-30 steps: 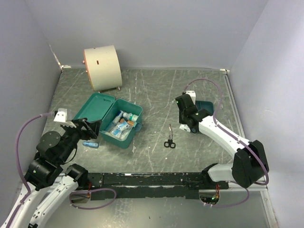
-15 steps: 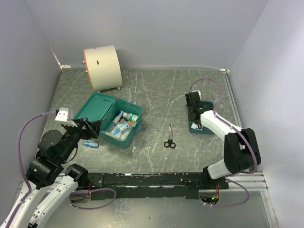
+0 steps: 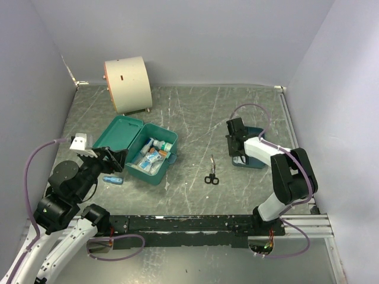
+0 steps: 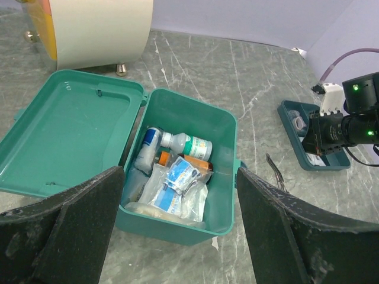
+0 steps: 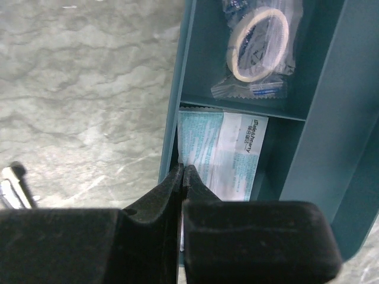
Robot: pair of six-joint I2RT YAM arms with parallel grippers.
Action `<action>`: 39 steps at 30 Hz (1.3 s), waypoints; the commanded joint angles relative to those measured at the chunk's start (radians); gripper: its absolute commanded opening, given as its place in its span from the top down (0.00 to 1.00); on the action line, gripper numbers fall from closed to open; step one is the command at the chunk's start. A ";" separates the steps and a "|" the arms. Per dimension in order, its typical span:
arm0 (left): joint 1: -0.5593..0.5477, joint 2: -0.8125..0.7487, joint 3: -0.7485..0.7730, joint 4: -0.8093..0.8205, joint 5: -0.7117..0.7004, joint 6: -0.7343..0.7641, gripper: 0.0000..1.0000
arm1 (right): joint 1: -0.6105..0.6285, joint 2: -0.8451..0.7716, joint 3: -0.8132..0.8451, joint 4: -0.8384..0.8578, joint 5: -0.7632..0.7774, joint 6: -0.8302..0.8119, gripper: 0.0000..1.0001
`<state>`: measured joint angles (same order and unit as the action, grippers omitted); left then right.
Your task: Organize the medicine kit
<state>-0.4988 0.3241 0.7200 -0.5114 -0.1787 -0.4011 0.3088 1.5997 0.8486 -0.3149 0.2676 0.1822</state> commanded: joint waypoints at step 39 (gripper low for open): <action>0.006 -0.006 0.013 -0.001 -0.005 0.005 0.12 | 0.027 0.036 -0.010 0.081 0.007 0.380 0.87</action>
<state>-0.4988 0.3264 0.7200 -0.5137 -0.1791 -0.4011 0.3523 1.5997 0.8665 -0.2802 0.3244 0.5343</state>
